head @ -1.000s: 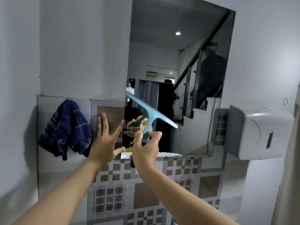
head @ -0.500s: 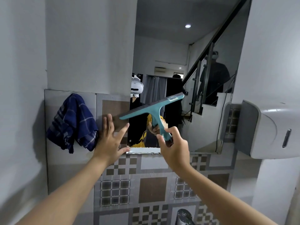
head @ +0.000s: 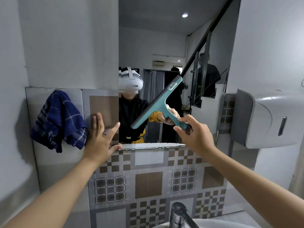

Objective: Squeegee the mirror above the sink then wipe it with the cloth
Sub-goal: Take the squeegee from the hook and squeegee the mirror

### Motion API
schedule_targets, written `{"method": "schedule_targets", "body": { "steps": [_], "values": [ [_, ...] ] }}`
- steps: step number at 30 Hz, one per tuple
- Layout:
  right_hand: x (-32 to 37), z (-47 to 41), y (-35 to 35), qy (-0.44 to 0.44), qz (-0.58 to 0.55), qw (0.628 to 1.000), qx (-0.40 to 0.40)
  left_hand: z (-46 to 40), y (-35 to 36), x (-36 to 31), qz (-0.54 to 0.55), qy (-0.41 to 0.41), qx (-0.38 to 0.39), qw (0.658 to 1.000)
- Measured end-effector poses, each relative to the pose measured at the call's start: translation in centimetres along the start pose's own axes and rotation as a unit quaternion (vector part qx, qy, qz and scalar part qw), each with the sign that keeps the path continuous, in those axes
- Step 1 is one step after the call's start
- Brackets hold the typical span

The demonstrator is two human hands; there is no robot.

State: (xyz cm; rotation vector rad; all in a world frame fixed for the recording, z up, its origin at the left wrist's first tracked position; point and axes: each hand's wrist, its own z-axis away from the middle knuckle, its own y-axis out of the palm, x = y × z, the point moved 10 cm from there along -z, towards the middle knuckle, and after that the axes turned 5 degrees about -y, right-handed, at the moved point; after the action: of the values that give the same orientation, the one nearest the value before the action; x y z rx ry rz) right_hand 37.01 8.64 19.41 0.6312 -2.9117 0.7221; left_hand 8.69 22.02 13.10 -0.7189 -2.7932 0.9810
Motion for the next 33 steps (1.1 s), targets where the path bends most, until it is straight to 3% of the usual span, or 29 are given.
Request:
{"method": "schedule_targets", "body": {
  "steps": [12, 19, 33],
  "values": [
    [-11.1, 3.7, -6.7, 0.042, 0.0, 0.999, -0.001, -0.1, 0.3, 0.0, -0.012, -0.016, 0.005, 1.0],
    [-13.6, 5.1, -6.0, 0.104, -0.067, 0.992, -0.019, -0.1, 0.1, -0.1, -0.004, -0.024, 0.001, 1.0],
    [-12.2, 12.6, -0.7, 0.314, -0.224, 0.917, -0.1, 0.0, 0.0, -0.5, 0.017, -0.014, -0.003, 1.0]
  ]
}}
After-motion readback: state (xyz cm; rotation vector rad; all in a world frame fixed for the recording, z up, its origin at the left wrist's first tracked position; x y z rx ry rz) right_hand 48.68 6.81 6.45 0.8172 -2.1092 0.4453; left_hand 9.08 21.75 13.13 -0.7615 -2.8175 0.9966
